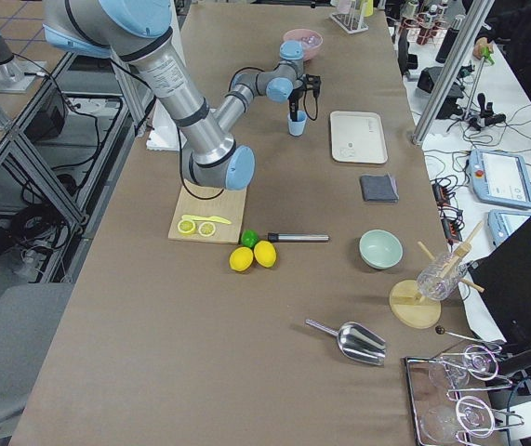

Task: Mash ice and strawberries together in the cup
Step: 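Carry the strawberry over the light-blue cup with the right gripper and release it, then move the right gripper to the upright steel muddler beside the green bowl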

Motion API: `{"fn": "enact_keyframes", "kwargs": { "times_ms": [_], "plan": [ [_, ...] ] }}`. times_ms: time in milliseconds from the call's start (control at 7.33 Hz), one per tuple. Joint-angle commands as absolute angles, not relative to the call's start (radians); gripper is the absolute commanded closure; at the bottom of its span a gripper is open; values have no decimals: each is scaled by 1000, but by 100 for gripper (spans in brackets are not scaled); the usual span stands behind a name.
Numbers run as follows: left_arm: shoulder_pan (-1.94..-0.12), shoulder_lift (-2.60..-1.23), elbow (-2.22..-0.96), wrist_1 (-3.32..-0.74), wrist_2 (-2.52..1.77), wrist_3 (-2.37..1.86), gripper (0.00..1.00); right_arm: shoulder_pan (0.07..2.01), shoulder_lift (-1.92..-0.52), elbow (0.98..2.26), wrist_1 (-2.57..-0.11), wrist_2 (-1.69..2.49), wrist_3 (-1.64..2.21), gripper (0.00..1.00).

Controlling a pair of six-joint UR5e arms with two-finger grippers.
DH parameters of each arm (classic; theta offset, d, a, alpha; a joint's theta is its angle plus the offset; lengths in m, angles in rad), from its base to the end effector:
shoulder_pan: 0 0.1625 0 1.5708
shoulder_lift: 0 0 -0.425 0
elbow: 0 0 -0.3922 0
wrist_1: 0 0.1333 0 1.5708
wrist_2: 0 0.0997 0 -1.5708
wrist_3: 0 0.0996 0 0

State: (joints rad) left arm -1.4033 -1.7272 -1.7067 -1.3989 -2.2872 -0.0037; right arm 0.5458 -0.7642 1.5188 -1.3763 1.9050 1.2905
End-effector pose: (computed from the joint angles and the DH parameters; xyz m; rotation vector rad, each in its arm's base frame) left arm 0.0247 -0.5534 0.5319 0.0537 0.7240 0.1997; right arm -0.5692 -0.4635 0.1617 0.0945 -0.9840 0.0850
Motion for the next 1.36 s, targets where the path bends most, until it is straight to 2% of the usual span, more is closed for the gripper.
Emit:
{"fn": "enact_keyframes", "kwargs": {
  "times_ms": [0, 273, 682, 819, 1228],
  "plan": [
    [-1407, -1727, -1707, -1397, -2289, -5, 3, 680, -807, 1551, -1385, 2053, 1279, 0],
    [-1410, -1717, -1744, -1381, -2290, -44, 2, 782, -973, 1635, -1385, 2109, 1157, 0],
    [-1425, -1712, -1744, -1379, -2287, -48, 2, 938, -1150, 1621, -1388, 2195, 967, 0],
    [-1430, -1715, -1741, -1379, -2287, -48, 2, 989, -1207, 1609, -1387, 2221, 871, 0],
    [-1430, -1718, -1743, -1378, -2290, -48, 2, 1060, -1250, 1487, -1378, 2241, 696, 0]
  ]
}}
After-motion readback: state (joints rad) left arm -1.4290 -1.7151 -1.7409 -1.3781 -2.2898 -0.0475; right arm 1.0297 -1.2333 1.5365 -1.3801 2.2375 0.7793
